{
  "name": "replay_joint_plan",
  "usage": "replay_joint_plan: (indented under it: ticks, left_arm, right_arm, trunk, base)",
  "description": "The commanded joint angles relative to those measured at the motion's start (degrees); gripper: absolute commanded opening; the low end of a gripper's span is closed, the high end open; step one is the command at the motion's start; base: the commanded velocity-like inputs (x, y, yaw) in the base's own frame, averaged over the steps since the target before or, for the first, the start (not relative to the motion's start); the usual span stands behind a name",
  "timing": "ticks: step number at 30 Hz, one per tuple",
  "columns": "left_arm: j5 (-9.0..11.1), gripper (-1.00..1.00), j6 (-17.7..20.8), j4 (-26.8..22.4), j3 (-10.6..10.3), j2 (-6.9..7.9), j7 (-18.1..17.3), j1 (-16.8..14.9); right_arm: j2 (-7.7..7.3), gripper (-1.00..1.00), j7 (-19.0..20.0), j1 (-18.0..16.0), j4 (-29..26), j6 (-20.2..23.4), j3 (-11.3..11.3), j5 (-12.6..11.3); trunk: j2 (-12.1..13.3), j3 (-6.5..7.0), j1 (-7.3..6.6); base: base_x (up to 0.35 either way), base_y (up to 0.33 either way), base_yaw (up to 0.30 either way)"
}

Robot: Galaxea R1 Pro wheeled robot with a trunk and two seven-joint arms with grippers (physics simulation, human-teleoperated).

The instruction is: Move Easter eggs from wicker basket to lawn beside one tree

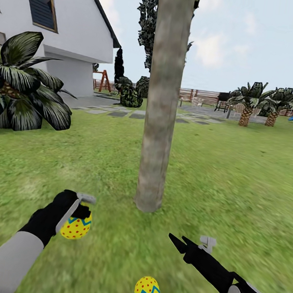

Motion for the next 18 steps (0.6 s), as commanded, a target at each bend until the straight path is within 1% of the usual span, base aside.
replay_joint_plan:
  ticks: [1,3,5,8,10,15,18]
  left_arm:
    - [0.58,-1.00,-0.71,1.48,-0.25,0.04,-0.11,-0.40]
    - [0.43,-1.00,-2.95,3.53,-0.28,-0.03,-0.92,-0.79]
    - [0.45,-1.00,-3.80,4.09,-0.31,-0.03,-1.93,-0.90]
    - [0.45,-1.00,-4.54,4.36,-0.63,0.01,-5.27,-0.93]
    - [0.28,-1.00,-7.19,4.48,-0.82,0.02,-6.49,-0.90]
    - [0.16,-1.00,-9.94,4.22,-0.93,0.01,-7.04,-0.89]
    - [0.23,-1.00,-10.51,3.86,-0.87,-0.02,-7.08,-0.89]
  right_arm:
    - [0.06,1.00,0.15,-0.04,-0.02,0.39,-0.15,-0.26]
    - [0.06,1.00,0.14,-0.04,-0.02,0.38,-0.17,-0.26]
    - [0.06,1.00,0.12,-0.04,-0.02,0.43,-0.13,-0.26]
    - [0.06,1.00,0.15,-0.04,-0.02,0.36,-0.12,-0.26]
    - [0.07,1.00,0.13,-0.04,-0.02,0.33,-0.11,-0.26]
    - [0.06,1.00,0.19,-0.04,-0.02,0.32,-0.13,-0.27]
    - [0.06,1.00,0.20,-0.04,-0.02,0.32,-0.18,-0.26]
  trunk:
    - [-0.05,-0.29,0.01]
    - [-0.07,-0.73,0.06]
    - [-0.10,-1.17,0.11]
    - [-0.14,-1.84,0.19]
    - [-0.17,-2.28,0.24]
    - [-0.23,-3.39,0.37]
    - [-0.27,-4.05,0.45]
  base:
    - [0.000,0.000,0.000]
    - [0.000,0.000,0.000]
    - [0.000,0.000,0.000]
    - [0.000,0.000,0.000]
    - [0.000,0.000,0.000]
    - [0.000,0.000,0.000]
    - [0.000,0.000,0.000]
